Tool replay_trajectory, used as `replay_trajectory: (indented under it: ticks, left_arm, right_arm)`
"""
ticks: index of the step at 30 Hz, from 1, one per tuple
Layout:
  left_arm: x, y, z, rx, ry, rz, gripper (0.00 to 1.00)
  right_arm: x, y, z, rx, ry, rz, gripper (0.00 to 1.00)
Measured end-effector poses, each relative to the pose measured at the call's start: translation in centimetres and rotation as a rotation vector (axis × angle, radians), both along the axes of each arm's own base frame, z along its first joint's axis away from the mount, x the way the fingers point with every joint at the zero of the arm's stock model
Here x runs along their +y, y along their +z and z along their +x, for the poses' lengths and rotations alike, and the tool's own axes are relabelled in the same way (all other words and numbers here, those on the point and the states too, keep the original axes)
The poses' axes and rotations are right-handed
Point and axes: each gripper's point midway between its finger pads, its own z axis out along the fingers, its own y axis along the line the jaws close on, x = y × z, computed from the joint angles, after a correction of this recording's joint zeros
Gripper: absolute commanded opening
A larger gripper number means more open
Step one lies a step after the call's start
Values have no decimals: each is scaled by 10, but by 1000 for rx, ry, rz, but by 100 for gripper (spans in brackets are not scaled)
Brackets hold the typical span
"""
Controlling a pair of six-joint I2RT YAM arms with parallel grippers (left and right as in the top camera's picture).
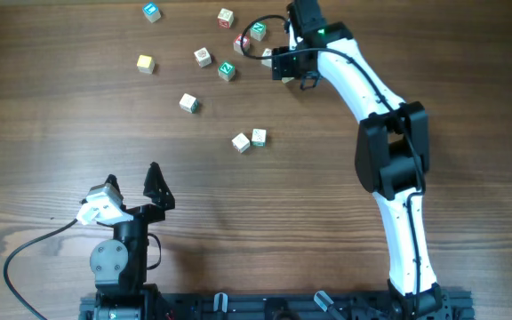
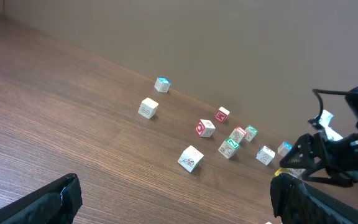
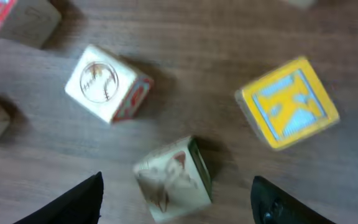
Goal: Form a circle
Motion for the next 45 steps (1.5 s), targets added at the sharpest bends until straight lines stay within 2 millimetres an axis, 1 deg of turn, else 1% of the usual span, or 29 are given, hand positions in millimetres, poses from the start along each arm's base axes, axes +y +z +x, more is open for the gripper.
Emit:
replay_trajectory:
  ticks: [5, 6, 7, 9, 10, 11, 14, 20, 22, 25, 27, 28, 30, 32, 33, 34, 35, 36, 38, 41, 43, 45]
  left_arm:
    - [0, 0, 0, 0, 0, 0, 100]
    - [0, 0, 0, 0, 0, 0, 100]
    - [0, 0, 0, 0, 0, 0, 100]
    - [0, 0, 0, 0, 0, 0, 100]
    - [0, 0, 0, 0, 0, 0, 100]
    - [0, 0, 0, 0, 0, 0, 100]
    - [0, 0, 0, 0, 0, 0, 100]
    - [0, 0, 0, 0, 0, 0, 100]
    - [0, 0, 0, 0, 0, 0, 100]
    - [0, 0, 0, 0, 0, 0, 100]
    - [0, 0, 0, 0, 0, 0, 100]
    - [0, 0, 0, 0, 0, 0, 100]
    - [0, 0, 0, 0, 0, 0, 100]
    - [0, 0, 0, 0, 0, 0, 100]
    - [0, 0, 0, 0, 0, 0, 100]
    - [0, 0, 0, 0, 0, 0, 100]
    - [0, 0, 0, 0, 0, 0, 100]
    - [0, 0, 0, 0, 0, 0, 100]
    - [0, 0, 0, 0, 0, 0, 100]
    - [0, 0, 0, 0, 0, 0, 100]
    - [0, 0, 0, 0, 0, 0, 100]
    - [0, 0, 0, 0, 0, 0, 100]
  right_arm:
    - [-3, -4, 5, -18, -12, -26, 76]
    - [-3, -6, 6, -24, -12, -27, 66]
    - [-3, -8, 7, -23, -11, -28, 59]
    - [-3, -9, 7, -22, -9, -29, 57]
    - [-2, -9, 7, -22, -6, -30, 54]
    - [-3, -10, 5, -16, -6, -32, 50]
    - [-4, -13, -2, 13, -4, -42, 47]
    - [1, -14, -6, 20, 8, -45, 47]
    - [1, -14, -6, 21, 8, -45, 47]
    - [-1, -17, -12, 48, 8, -55, 47]
    - [-2, -18, -15, 65, 2, -55, 55]
    - [-1, -19, -18, 76, 3, -49, 62]
    - [0, -19, -21, 90, 16, -41, 72]
    - [0, -19, -20, 81, 28, -51, 74]
    - [-2, -18, -15, 58, 22, -66, 66]
    - [-4, -17, -10, 37, 18, -79, 52]
    - [-5, -15, -7, 17, 33, -90, 40]
    - [-6, -14, -3, -1, 47, -104, 37]
    - [-7, -13, -1, -17, 77, -127, 37]
    - [-8, -15, -5, -6, 107, -144, 25]
    - [-10, -16, -9, 10, 115, -151, 24]
    - [-14, -15, -18, 46, 119, -164, 24]
